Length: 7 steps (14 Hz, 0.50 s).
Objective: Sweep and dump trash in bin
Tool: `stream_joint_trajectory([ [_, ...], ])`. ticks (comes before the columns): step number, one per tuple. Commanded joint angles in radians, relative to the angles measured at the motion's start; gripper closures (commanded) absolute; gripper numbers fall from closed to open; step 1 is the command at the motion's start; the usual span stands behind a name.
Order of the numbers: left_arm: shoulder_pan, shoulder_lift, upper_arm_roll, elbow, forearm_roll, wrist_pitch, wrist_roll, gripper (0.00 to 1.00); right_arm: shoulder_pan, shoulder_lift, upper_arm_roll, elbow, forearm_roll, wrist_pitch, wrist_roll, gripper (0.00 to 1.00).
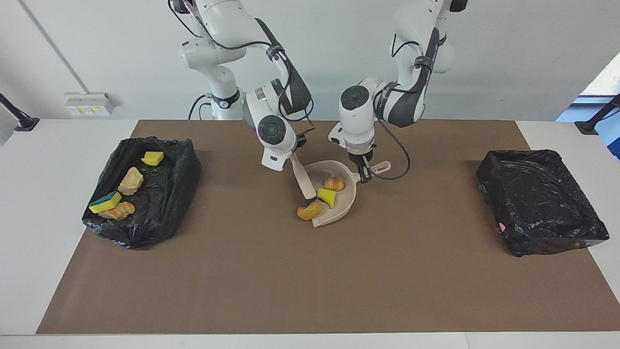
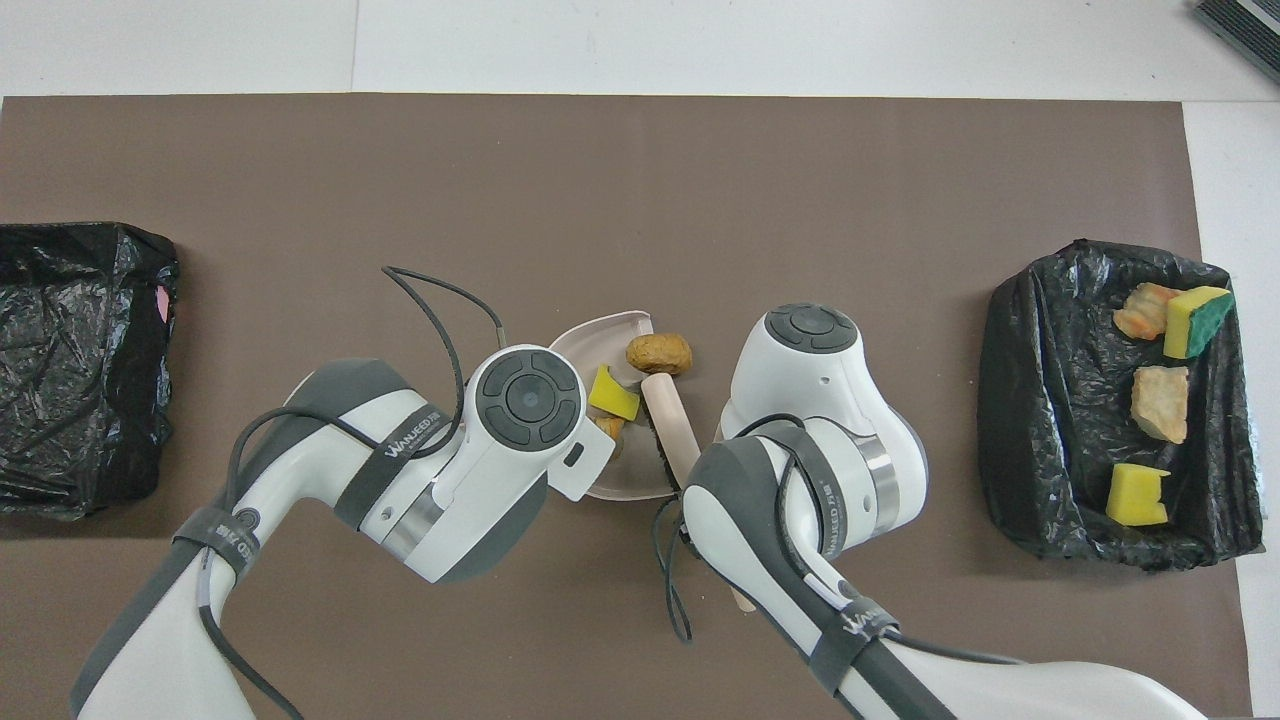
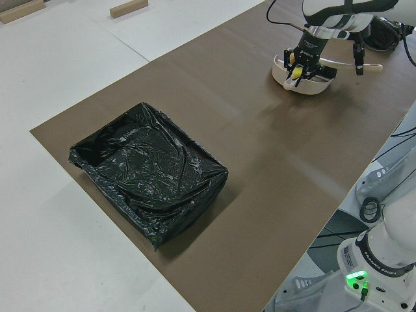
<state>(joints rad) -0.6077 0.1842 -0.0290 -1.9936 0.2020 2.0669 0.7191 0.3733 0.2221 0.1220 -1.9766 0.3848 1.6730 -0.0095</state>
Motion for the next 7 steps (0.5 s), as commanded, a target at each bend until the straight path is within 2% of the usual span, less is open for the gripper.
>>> stream_joint_trajectory([
  [1,-0.003,-0.043,0.004,-0.063,0.011,0.022,0.013,1.0,-0.028,-0.082,-0.002,-0.008,0.074,-0.079,-0.038,1.0],
  [3,-0.004,-0.045,0.003,-0.063,0.011,0.022,0.013,1.0,-0.098,-0.112,-0.008,0.021,0.042,-0.145,-0.046,1.0],
  [4,-0.001,-0.045,0.003,-0.066,0.011,0.025,0.014,1.0,-0.131,-0.112,-0.011,0.027,-0.013,-0.148,-0.047,1.0],
  [7,0.009,-0.045,0.003,-0.074,0.008,0.054,0.016,1.0,-0.154,-0.069,-0.01,0.053,-0.24,-0.008,-0.046,1.0],
])
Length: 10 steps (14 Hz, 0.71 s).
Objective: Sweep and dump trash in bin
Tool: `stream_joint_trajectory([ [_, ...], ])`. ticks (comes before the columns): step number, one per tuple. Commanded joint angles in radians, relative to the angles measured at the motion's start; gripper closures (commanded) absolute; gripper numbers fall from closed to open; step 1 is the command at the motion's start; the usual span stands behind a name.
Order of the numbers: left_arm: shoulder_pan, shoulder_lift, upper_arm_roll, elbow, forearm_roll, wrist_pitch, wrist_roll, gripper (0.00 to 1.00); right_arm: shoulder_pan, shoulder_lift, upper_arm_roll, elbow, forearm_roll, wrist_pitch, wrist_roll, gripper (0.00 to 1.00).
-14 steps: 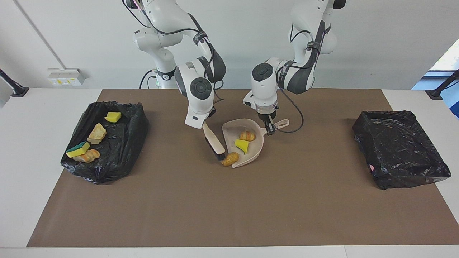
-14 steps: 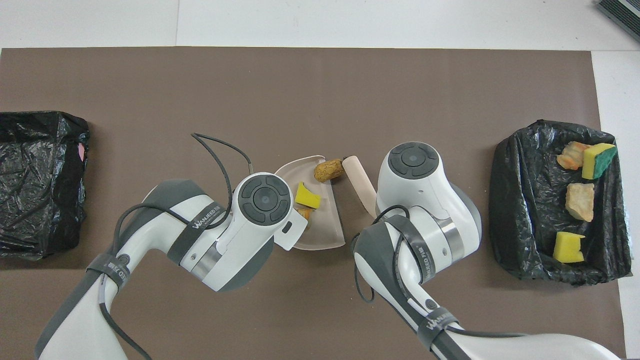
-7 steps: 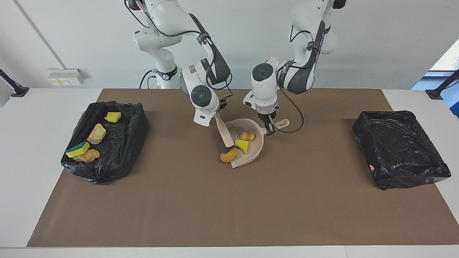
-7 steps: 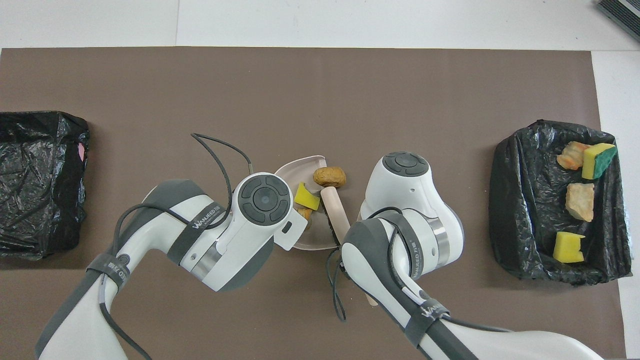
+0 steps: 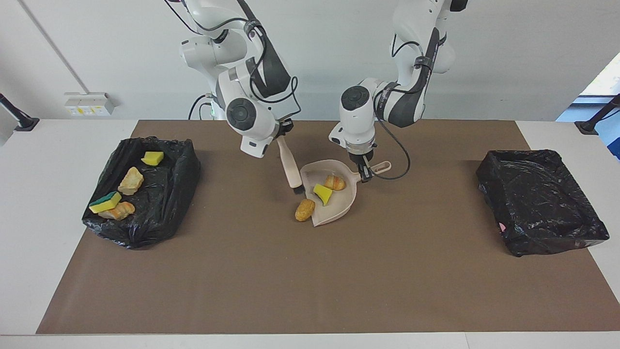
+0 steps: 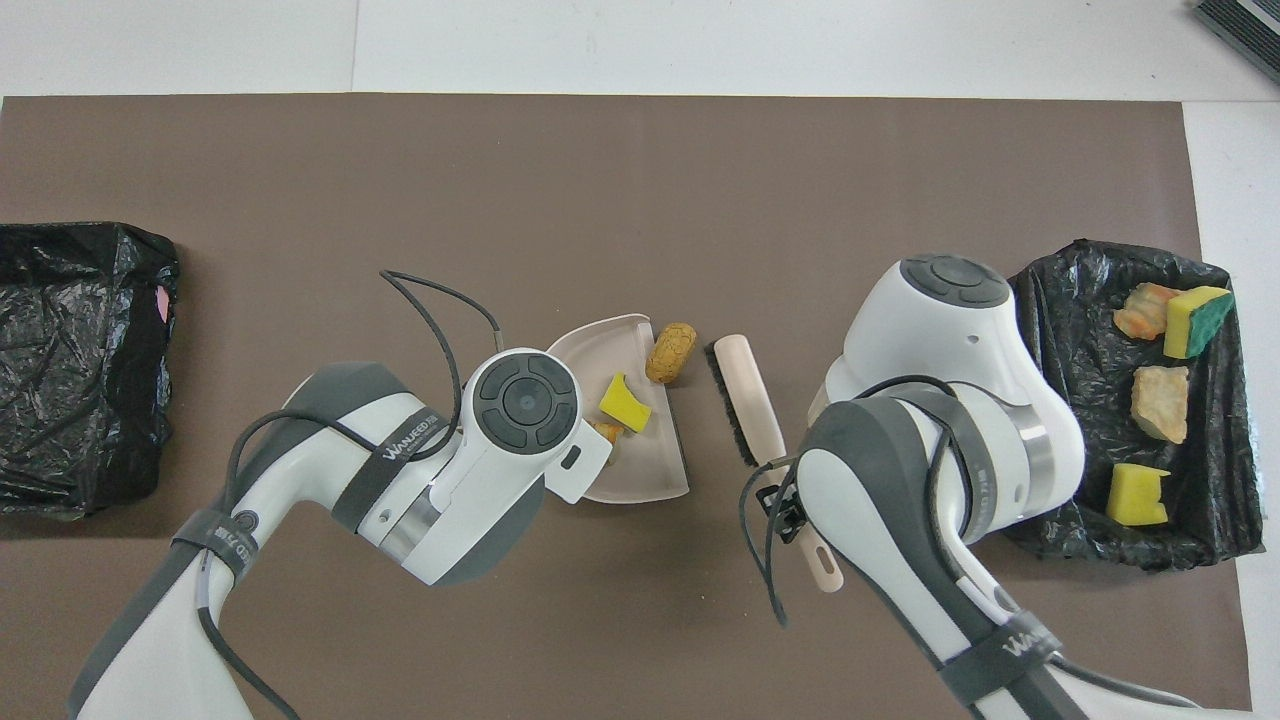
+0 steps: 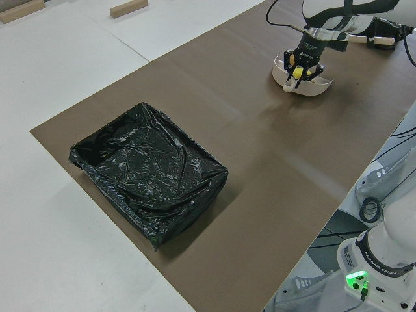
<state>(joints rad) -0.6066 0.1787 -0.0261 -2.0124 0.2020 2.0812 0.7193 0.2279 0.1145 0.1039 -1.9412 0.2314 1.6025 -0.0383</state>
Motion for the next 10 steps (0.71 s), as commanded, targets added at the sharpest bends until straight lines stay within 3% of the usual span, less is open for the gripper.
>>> stream_joint_trajectory([
  [1,0.01,-0.039,0.0,-0.058,0.008,0.043,0.015,1.0,-0.027,0.081,0.008,0.048,-0.124,0.076,-0.018,1.0],
  [3,0.01,-0.035,0.0,-0.063,0.008,0.045,0.014,1.0,-0.022,0.161,0.01,0.091,-0.139,0.092,0.007,1.0],
  [5,0.008,-0.039,0.0,-0.078,0.008,0.043,0.014,1.0,0.051,0.171,0.011,0.074,-0.118,0.1,0.066,1.0],
  [10,0.007,-0.039,0.0,-0.077,0.008,0.042,0.009,1.0,0.105,0.145,0.017,0.024,0.224,0.076,0.182,1.0],
])
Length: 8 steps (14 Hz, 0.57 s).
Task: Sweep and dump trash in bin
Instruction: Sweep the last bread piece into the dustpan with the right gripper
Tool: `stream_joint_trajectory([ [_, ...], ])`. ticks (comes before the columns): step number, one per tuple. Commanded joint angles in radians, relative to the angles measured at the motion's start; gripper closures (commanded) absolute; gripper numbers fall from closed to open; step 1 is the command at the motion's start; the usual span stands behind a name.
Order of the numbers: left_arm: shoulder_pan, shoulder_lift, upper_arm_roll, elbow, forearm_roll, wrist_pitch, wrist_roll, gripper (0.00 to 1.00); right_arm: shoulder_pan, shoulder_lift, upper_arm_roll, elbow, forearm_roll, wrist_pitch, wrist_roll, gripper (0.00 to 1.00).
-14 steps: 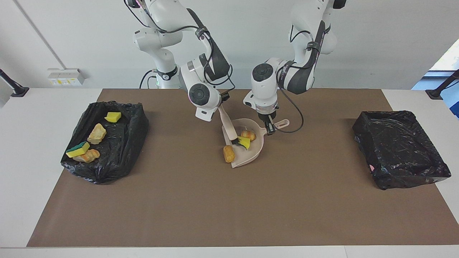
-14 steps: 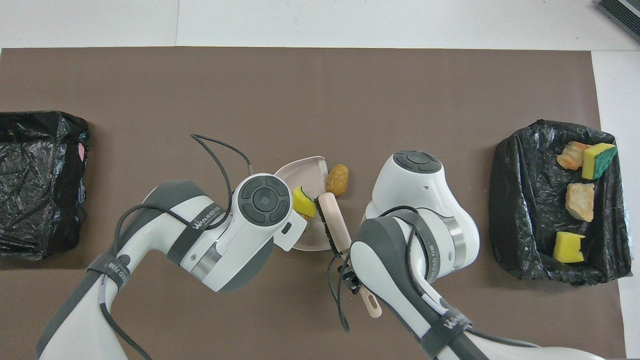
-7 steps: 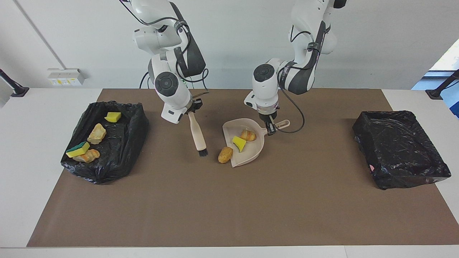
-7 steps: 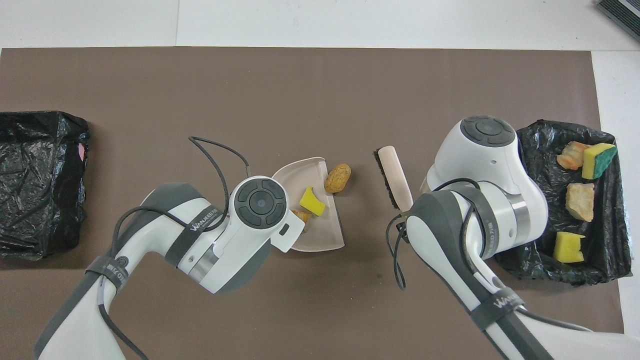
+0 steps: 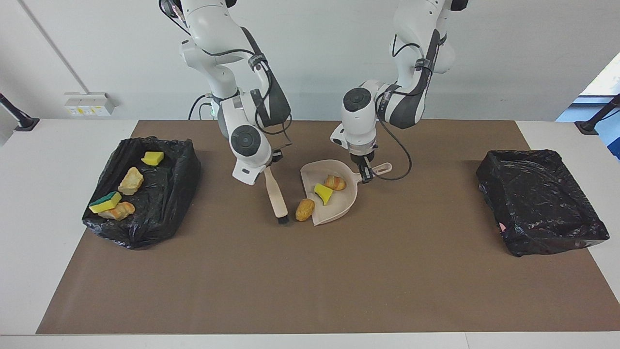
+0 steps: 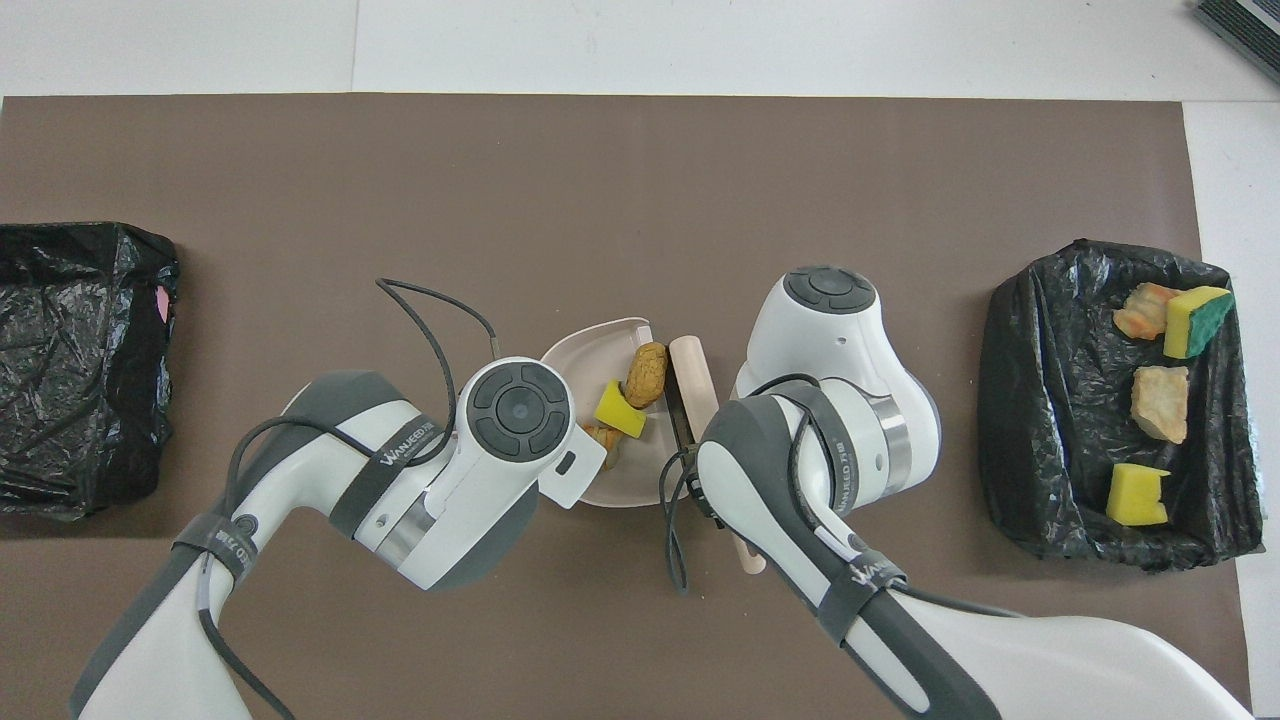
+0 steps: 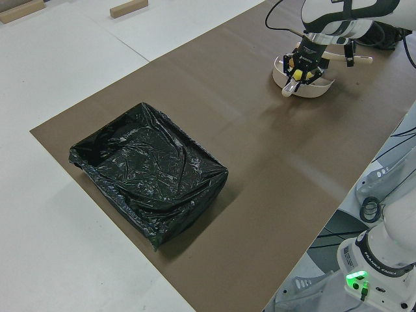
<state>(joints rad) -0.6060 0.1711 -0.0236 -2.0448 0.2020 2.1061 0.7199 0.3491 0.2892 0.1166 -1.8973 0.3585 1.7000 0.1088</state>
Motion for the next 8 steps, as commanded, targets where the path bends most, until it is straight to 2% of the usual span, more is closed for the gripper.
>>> stream_joint_trajectory([
  [1,0.006,-0.032,-0.002,-0.046,0.008,0.017,0.009,1.0,-0.01,-0.036,0.009,-0.01,0.12,-0.04,0.06,1.0],
  [4,0.025,-0.03,-0.002,-0.045,0.008,0.017,0.022,1.0,-0.019,-0.08,0.003,-0.008,0.073,-0.077,0.071,1.0],
  [6,0.031,-0.03,-0.002,-0.043,0.007,0.019,0.024,1.0,-0.015,-0.126,0.005,-0.014,-0.022,-0.085,0.205,1.0],
  [8,0.052,-0.027,-0.002,-0.037,0.007,0.019,0.065,1.0,-0.019,-0.192,0.005,-0.022,-0.046,-0.165,0.305,1.0],
])
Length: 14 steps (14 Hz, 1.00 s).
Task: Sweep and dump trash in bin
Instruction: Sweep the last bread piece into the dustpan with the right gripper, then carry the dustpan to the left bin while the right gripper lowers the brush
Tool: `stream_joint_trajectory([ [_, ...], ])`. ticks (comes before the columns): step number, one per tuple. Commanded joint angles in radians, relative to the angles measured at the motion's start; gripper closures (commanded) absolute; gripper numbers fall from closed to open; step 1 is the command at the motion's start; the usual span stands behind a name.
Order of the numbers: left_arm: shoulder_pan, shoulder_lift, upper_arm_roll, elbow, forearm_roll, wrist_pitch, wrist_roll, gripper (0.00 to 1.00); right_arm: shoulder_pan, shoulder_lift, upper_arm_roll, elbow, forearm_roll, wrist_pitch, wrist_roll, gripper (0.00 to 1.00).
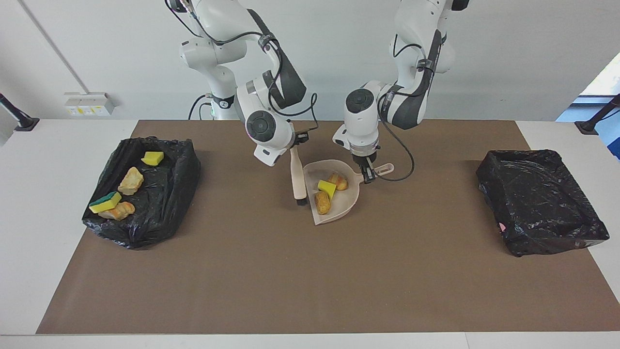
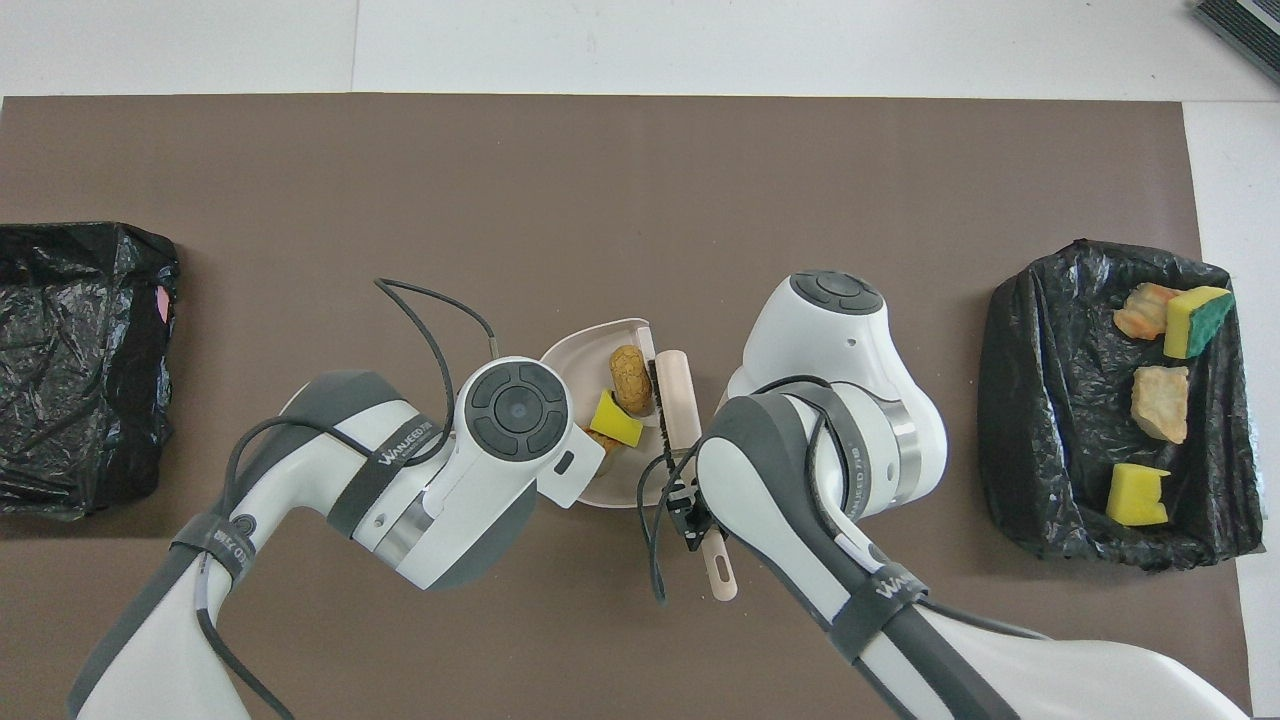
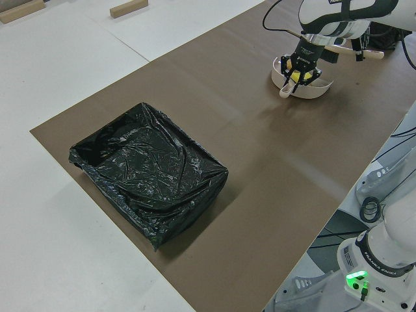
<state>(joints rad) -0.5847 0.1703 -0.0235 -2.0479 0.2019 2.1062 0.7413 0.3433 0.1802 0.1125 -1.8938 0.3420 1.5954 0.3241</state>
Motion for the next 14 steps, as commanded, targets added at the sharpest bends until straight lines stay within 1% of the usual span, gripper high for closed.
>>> stream_joint_trajectory([
  [1,0.055,-0.029,-0.003,-0.032,0.005,0.017,0.084,1.0,-0.018,-0.126,0.009,-0.037,-0.029,-0.119,0.126,1.0],
  [2,0.075,-0.034,-0.003,-0.031,0.005,0.015,0.107,1.0,-0.021,-0.174,0.009,-0.065,-0.029,-0.158,0.157,1.0],
  [3,0.095,-0.046,-0.003,-0.031,0.005,0.012,0.128,1.0,-0.011,-0.229,0.012,-0.115,-0.021,-0.16,0.185,1.0],
  [4,0.118,-0.057,-0.003,-0.031,0.005,0.005,0.177,1.0,0.024,-0.289,0.018,-0.199,-0.014,-0.134,0.203,1.0],
  [5,0.132,-0.067,-0.003,-0.032,0.005,-0.001,0.234,1.0,0.07,-0.338,0.018,-0.275,-0.009,-0.064,0.204,1.0],
  [6,0.152,-0.08,-0.001,-0.032,0.005,-0.009,0.257,1.0,0.101,-0.37,0.018,-0.338,0.017,0.01,0.201,1.0],
  [7,0.192,-0.097,-0.003,-0.035,0.005,-0.009,0.274,1.0,0.153,-0.367,0.018,-0.362,0.041,0.065,0.208,1.0],
  [8,0.228,-0.113,-0.001,-0.037,0.005,-0.011,0.323,1.0,0.195,-0.346,0.018,-0.364,0.051,0.114,0.229,1.0],
  [11,0.343,-0.161,0.0,-0.035,0.005,-0.018,0.427,1.0,0.274,-0.285,0.019,-0.363,0.095,0.25,0.312,1.0],
  [13,0.451,-0.199,0.007,-0.032,0.005,-0.02,0.47,1.0,0.314,-0.227,0.019,-0.363,0.097,0.314,0.345,1.0],
  [14,0.539,-0.207,0.008,-0.02,0.005,-0.02,0.47,1.0,0.334,-0.188,0.019,-0.361,0.097,0.369,0.348,1.0],
])
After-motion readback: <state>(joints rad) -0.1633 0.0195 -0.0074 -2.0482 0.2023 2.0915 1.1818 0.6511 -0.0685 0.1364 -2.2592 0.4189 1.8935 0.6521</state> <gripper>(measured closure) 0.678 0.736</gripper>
